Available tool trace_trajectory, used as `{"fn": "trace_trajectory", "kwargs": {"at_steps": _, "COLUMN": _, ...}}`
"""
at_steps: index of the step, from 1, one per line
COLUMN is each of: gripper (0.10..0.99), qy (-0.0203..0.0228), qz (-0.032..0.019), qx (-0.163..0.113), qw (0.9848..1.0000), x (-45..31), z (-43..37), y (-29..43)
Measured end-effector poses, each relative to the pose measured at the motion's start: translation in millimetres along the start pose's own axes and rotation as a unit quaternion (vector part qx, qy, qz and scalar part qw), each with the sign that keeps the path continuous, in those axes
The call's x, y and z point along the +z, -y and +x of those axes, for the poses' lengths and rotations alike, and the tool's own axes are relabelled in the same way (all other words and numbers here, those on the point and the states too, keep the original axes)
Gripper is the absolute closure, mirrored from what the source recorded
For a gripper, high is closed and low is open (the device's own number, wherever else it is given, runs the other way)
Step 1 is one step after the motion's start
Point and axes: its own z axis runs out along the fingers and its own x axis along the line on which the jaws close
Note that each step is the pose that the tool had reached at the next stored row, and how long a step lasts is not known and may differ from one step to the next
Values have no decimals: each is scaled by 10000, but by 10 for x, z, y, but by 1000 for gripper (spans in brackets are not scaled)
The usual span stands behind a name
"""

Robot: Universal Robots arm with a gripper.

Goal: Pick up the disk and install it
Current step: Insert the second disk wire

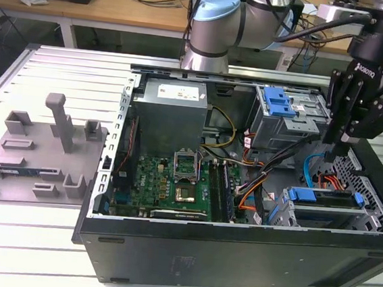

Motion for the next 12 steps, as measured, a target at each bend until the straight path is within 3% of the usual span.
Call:
{"fn": "trace_trajectory", "kwargs": {"at_steps": 5, "gripper": 725, "qy": -65, "qz": 3, "qx": 5, "qw": 10000, "x": 37, "z": -14, "y": 19}}
{"fn": "trace_trajectory", "kwargs": {"at_steps": 7, "gripper": 725, "qy": -142, "qz": 7, "qx": 12, "qw": 9999, "x": 71, "z": -27, "y": 21}}
{"fn": "trace_trajectory", "kwargs": {"at_steps": 12, "gripper": 741, "qy": -253, "qz": 7, "qx": 26, "qw": 9997, "x": 105, "z": -70, "y": 19}}
